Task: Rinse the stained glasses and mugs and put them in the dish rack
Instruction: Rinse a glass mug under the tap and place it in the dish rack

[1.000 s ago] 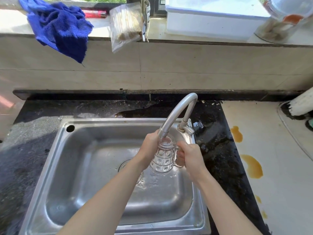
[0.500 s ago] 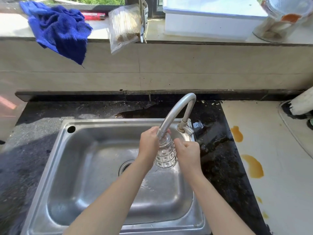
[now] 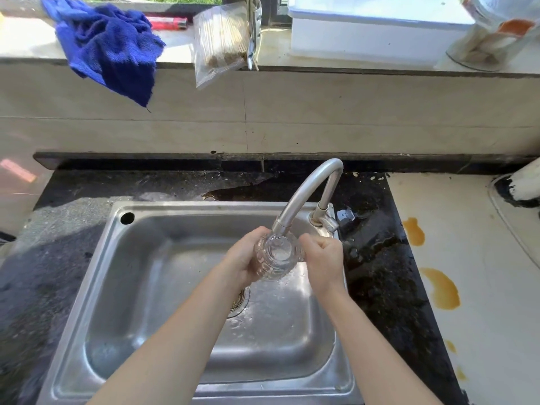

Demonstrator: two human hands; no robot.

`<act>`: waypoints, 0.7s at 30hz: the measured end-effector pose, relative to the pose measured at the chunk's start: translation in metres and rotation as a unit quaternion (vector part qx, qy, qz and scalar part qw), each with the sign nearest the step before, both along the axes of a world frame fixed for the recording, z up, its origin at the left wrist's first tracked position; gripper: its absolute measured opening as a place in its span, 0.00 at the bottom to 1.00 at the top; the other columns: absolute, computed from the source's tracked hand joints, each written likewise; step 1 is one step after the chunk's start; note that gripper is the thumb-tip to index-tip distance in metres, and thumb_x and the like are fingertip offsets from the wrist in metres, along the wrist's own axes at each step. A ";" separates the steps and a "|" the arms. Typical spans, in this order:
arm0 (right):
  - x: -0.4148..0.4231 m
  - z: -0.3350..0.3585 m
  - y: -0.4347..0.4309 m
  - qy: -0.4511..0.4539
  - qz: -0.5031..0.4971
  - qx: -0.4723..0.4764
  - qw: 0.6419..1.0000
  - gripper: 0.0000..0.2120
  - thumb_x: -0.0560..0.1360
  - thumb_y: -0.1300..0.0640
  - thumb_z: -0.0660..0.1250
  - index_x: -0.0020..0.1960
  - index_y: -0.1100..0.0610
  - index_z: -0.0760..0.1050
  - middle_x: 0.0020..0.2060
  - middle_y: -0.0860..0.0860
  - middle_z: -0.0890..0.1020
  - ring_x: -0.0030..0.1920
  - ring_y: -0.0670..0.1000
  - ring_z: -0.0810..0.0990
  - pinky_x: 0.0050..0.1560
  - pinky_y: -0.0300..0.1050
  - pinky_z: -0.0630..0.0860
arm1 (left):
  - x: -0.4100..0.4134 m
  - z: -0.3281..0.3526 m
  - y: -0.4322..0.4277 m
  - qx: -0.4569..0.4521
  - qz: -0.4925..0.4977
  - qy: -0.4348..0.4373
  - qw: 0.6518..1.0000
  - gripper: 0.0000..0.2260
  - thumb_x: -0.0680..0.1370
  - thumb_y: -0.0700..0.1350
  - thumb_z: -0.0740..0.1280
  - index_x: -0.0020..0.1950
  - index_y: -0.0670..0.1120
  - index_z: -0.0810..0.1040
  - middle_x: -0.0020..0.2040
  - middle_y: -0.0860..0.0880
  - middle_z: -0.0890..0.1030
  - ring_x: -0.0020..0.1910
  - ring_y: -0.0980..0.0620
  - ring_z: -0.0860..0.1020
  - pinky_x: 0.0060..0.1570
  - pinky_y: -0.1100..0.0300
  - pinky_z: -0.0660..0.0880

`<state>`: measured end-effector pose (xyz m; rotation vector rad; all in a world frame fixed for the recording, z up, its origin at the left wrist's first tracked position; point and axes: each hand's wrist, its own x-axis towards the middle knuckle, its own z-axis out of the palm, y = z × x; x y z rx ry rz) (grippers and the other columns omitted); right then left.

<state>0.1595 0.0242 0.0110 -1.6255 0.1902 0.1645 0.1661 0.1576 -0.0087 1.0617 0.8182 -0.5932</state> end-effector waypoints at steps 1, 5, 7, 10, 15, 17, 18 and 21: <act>0.003 -0.002 0.003 0.016 -0.017 0.004 1.000 0.24 0.74 0.68 0.61 0.24 0.53 0.57 0.23 0.47 0.58 0.27 0.46 0.56 0.29 0.41 0.54 | 0.000 -0.004 -0.001 0.021 0.037 -0.003 0.999 0.09 0.71 0.51 0.70 0.45 0.46 0.80 0.40 0.46 0.80 0.38 0.47 0.78 0.46 0.53 0.78; 0.013 -0.015 0.012 0.165 -0.043 0.047 0.984 0.14 0.71 0.51 0.64 0.45 0.63 0.72 0.38 0.55 0.73 0.39 0.56 0.72 0.43 0.51 0.70 | -0.003 -0.010 -0.005 0.134 0.179 -0.053 0.973 0.14 0.69 0.52 0.72 0.44 0.42 0.82 0.35 0.46 0.79 0.33 0.48 0.74 0.39 0.55 0.71; 0.015 -0.020 0.014 0.250 -0.017 0.099 0.963 0.16 0.74 0.50 0.64 0.58 0.57 0.73 0.47 0.55 0.80 0.49 0.57 0.80 0.49 0.55 0.77 | -0.007 -0.010 -0.006 0.209 0.226 -0.098 0.946 0.15 0.72 0.53 0.71 0.36 0.42 0.73 0.31 0.46 0.70 0.32 0.48 0.66 0.35 0.57 0.64; 0.017 -0.022 0.019 0.272 0.027 0.091 0.958 0.20 0.73 0.49 0.65 0.62 0.55 0.72 0.52 0.55 0.82 0.49 0.55 0.83 0.50 0.56 0.80 | -0.012 -0.006 -0.006 0.245 0.250 -0.174 0.921 0.21 0.74 0.54 0.70 0.33 0.44 0.63 0.29 0.48 0.60 0.33 0.48 0.59 0.34 0.56 0.58; 0.020 -0.012 0.027 0.262 0.036 0.084 0.961 0.19 0.67 0.52 0.72 0.54 0.59 0.77 0.48 0.59 0.82 0.46 0.57 0.80 0.43 0.49 0.78 | -0.011 -0.006 0.010 0.224 0.259 -0.167 0.925 0.19 0.72 0.55 0.69 0.32 0.46 0.66 0.29 0.47 0.64 0.31 0.50 0.62 0.34 0.57 0.61; 0.020 -0.008 0.031 0.263 0.027 0.125 0.956 0.09 0.70 0.59 0.72 0.48 0.62 0.79 0.43 0.59 0.83 0.44 0.58 0.81 0.47 0.53 0.79 | -0.011 -0.007 0.017 0.222 0.251 -0.158 0.929 0.17 0.69 0.57 0.70 0.35 0.46 0.70 0.33 0.46 0.66 0.34 0.48 0.64 0.37 0.54 0.62; 0.019 -0.007 0.033 0.263 0.025 0.142 0.954 0.02 0.74 0.63 0.69 0.45 0.62 0.79 0.41 0.57 0.82 0.42 0.56 0.81 0.44 0.50 0.79 | -0.011 -0.007 0.021 0.223 0.244 -0.154 0.931 0.17 0.69 0.56 0.71 0.35 0.46 0.69 0.33 0.46 0.65 0.34 0.48 0.64 0.37 0.54 0.62; 0.014 -0.010 0.038 0.236 0.031 0.114 0.965 0.04 0.75 0.66 0.67 0.46 0.59 0.79 0.42 0.55 0.83 0.44 0.55 0.83 0.49 0.52 0.80 | -0.011 -0.007 0.031 0.190 0.223 -0.143 0.945 0.13 0.70 0.50 0.73 0.35 0.42 0.76 0.34 0.44 0.72 0.35 0.48 0.70 0.38 0.54 0.68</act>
